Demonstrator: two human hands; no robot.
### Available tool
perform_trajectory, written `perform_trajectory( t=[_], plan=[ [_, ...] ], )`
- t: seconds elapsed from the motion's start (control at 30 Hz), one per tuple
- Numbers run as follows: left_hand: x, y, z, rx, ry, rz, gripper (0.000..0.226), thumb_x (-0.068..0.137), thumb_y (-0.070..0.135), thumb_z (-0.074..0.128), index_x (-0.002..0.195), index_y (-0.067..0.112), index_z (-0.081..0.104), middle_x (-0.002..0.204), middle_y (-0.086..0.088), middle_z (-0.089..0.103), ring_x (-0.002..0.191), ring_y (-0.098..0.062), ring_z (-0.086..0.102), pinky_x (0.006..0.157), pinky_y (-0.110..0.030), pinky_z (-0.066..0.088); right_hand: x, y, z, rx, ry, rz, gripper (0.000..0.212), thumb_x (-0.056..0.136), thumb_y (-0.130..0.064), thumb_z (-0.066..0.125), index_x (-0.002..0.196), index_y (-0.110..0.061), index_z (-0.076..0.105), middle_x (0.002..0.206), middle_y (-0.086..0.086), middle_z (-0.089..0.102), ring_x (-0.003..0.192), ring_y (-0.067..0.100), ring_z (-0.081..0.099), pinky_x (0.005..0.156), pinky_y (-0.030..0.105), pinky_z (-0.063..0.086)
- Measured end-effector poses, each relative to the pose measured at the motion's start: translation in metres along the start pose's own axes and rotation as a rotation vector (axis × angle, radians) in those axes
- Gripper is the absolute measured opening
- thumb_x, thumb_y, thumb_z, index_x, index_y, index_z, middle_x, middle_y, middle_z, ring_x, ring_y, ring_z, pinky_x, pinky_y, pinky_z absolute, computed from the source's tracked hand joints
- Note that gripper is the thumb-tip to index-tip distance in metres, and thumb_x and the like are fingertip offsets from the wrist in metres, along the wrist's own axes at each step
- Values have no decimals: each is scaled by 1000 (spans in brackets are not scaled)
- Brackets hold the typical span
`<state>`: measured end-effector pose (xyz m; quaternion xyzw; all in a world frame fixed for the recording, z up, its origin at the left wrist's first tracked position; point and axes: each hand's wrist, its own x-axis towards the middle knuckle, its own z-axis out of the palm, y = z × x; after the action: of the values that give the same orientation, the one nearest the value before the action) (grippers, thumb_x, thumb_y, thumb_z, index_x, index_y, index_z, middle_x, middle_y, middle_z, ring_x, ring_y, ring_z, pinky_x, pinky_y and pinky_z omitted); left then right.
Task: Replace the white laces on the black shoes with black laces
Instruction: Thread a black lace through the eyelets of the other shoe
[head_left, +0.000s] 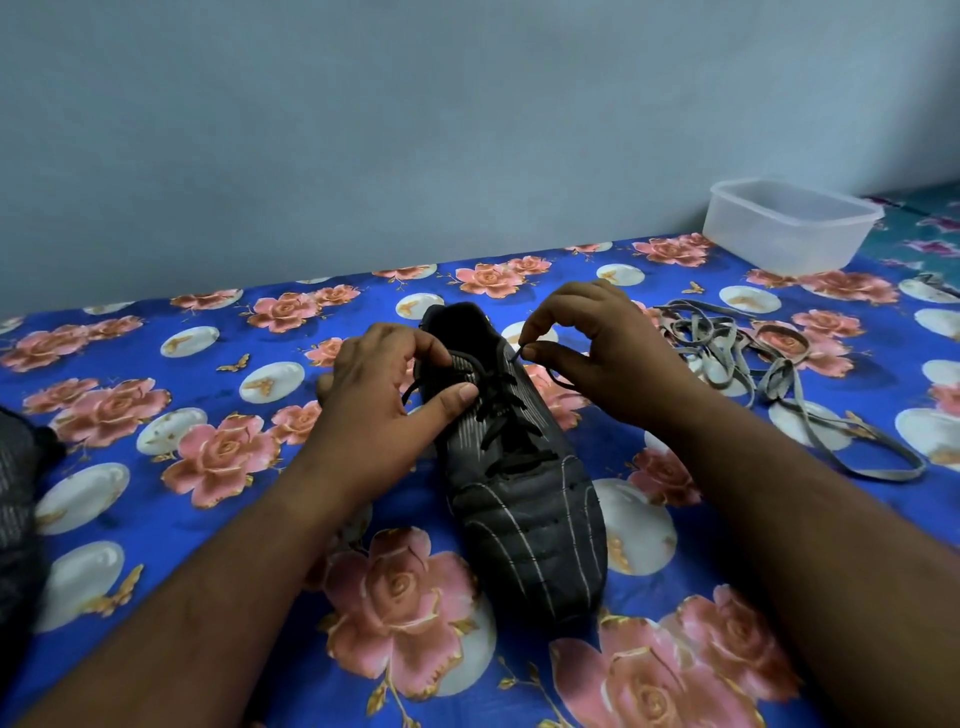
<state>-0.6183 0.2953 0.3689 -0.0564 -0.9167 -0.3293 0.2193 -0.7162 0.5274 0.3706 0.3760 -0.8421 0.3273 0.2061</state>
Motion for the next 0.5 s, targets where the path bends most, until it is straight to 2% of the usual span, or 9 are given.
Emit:
perform_trajectory(
  t=[0.1,0.17,0.23,0.27,0.33,0.37,0.43,0.5],
  plan=[
    [0,-4,2,-47,-21,-54,44,69,75,55,100,45,50,109,28,48,108,-6,44,101,-49,40,-1,-2,0,15,-17,15,11,91,-31,75,91,-35,64,93,-16,64,94,14,51,81,14,34],
    [0,-5,2,-81,-19,-62,47,73,71,67,103,38,52,105,22,53,99,-4,49,94,-36,45,-1,-2,0,32,-29,28,11,92,-32,73,90,-36,63,92,-19,65,95,11,51,79,19,38],
    [0,-6,2,-172,-47,-94,41,79,59,73,102,30,54,92,14,60,80,-3,53,74,-21,47,-2,-2,-1,48,-47,46,5,93,-31,72,93,-30,67,90,-19,65,93,8,52,74,20,38],
    [1,-7,1,-214,-70,-111,38,81,57,71,99,28,56,82,11,61,70,-5,53,64,-22,46,-2,-2,-1,60,-59,51,4,93,-29,72,95,-28,68,89,-18,64,91,7,54,72,20,38],
    [2,-10,-3,-246,-123,-102,36,87,59,68,89,24,61,69,4,62,61,-14,54,59,-33,46,-2,-2,-2,70,-80,44,4,94,-28,71,96,-25,69,89,-18,65,88,6,56,70,21,40],
    [3,-10,-6,-236,-146,-79,34,91,55,66,85,22,64,70,0,65,64,-22,56,62,-39,47,-2,-1,-2,65,-84,38,3,95,-28,71,96,-25,69,89,-17,65,88,7,56,70,22,41],
    [5,-11,-12,-242,-156,-38,25,97,39,64,83,20,68,75,-3,68,74,-26,59,72,-39,46,-2,0,-3,44,-73,39,3,95,-27,70,96,-25,68,89,-16,66,89,10,56,72,24,43],
    [7,-14,-18,-269,-136,-15,25,100,35,62,85,17,70,77,-10,66,70,-26,55,69,-36,43,-2,1,-3,13,-49,55,4,95,-27,69,95,-24,68,88,-16,65,90,10,56,73,28,43]
  ],
)
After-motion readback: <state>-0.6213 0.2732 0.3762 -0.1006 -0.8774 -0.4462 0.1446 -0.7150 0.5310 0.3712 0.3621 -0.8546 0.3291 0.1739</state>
